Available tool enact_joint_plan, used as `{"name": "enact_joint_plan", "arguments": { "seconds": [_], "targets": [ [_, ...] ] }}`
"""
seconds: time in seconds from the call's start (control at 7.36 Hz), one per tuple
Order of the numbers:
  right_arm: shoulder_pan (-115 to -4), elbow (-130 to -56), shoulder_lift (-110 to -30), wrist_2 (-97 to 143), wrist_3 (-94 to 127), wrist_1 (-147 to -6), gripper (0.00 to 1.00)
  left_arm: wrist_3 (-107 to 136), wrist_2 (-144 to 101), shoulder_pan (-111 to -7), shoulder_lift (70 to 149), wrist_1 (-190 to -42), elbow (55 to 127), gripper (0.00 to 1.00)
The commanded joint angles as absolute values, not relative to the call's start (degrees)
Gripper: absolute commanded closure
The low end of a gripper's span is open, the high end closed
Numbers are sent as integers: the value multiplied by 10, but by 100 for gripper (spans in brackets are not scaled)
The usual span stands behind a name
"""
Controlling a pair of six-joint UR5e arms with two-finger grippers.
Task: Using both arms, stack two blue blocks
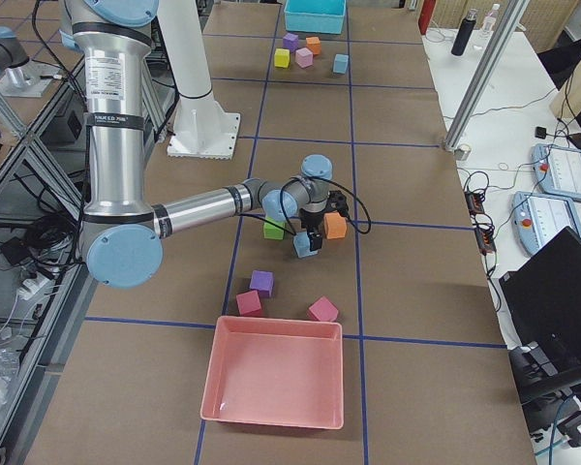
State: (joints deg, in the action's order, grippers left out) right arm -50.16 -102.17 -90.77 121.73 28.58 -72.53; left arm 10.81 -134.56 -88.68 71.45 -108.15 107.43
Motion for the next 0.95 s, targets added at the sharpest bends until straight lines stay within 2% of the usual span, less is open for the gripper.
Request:
{"name": "enact_joint_plan", "arguments": {
  "seconds": [0.0, 0.14, 0.27, 0.54, 0.82],
  "targets": [
    [-490, -1019, -909, 1209, 284, -725, 2, 109, -1346, -887, 715, -1081, 1074, 2],
    [-486, -1018, -908, 1207, 285, -725, 13, 109, -1346, -886, 715, -1081, 1074, 2],
    [-485, -1017, -906, 1207, 285, -725, 31, 109, -1346, -886, 715, -1081, 1074, 2],
    [-484, -1011, -905, 1208, 284, -726, 53, 110, -1346, -886, 715, -1081, 1074, 2],
    [-485, -1018, -899, 1220, 286, -726, 59, 126, -1354, -885, 722, -1081, 1073, 2]
  ]
}}
